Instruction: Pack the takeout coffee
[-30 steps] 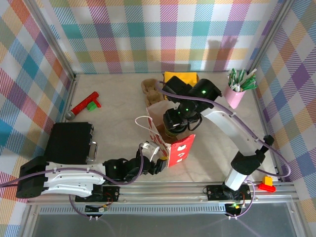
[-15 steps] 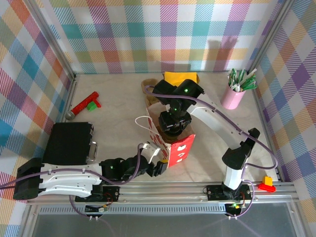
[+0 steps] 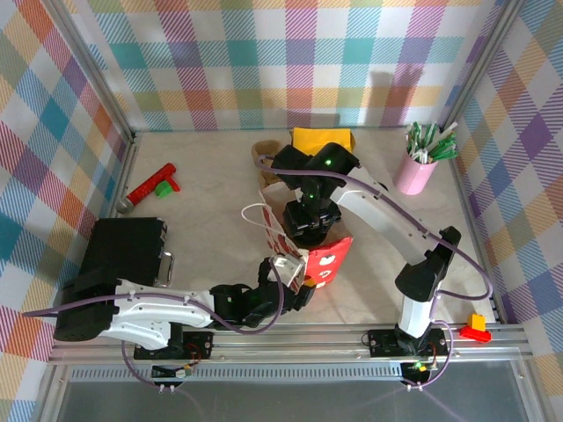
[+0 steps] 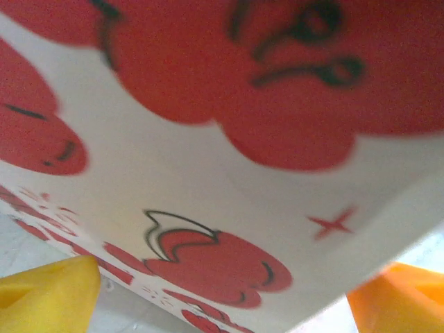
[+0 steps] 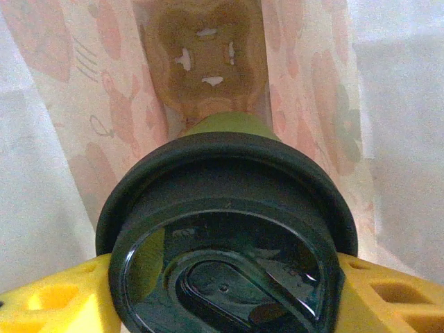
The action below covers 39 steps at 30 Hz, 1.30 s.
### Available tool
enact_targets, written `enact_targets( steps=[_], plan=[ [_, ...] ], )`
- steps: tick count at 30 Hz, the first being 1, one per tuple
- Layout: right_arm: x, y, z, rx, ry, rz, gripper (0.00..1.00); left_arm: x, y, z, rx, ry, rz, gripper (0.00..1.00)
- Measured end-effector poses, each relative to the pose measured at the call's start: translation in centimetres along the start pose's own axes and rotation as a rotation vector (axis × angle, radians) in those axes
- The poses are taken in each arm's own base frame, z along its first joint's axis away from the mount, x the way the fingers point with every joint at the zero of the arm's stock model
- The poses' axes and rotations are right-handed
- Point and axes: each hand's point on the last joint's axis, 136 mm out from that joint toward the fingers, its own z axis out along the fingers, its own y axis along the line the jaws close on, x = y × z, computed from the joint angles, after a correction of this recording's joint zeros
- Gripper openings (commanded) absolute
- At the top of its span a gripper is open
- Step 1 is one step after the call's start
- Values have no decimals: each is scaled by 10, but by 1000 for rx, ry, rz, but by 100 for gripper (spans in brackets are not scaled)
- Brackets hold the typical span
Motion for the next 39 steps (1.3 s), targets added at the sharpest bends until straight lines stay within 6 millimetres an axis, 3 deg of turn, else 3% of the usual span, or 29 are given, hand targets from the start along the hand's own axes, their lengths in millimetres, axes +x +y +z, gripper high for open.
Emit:
enact_targets(
  steps=[6,13,23,32,39],
  plan=[
    [4,-7,10,14,39,16,54,-2,18,-3,-88,-22,-34,87],
    [4,-7,9,8,43,19,53,-6,37,-20,-112,-43,-58,87],
    [1,-2,4,-21,29,21,52,-10,34,-37,-15,-31,-36,86],
    [-2,0,10,-15,43,17,52,-27,35,-74,147,-89,-34,85],
    [-2,1,12,-18,51,16,51,-39,60,-99,146,-139,-56,85]
  ],
)
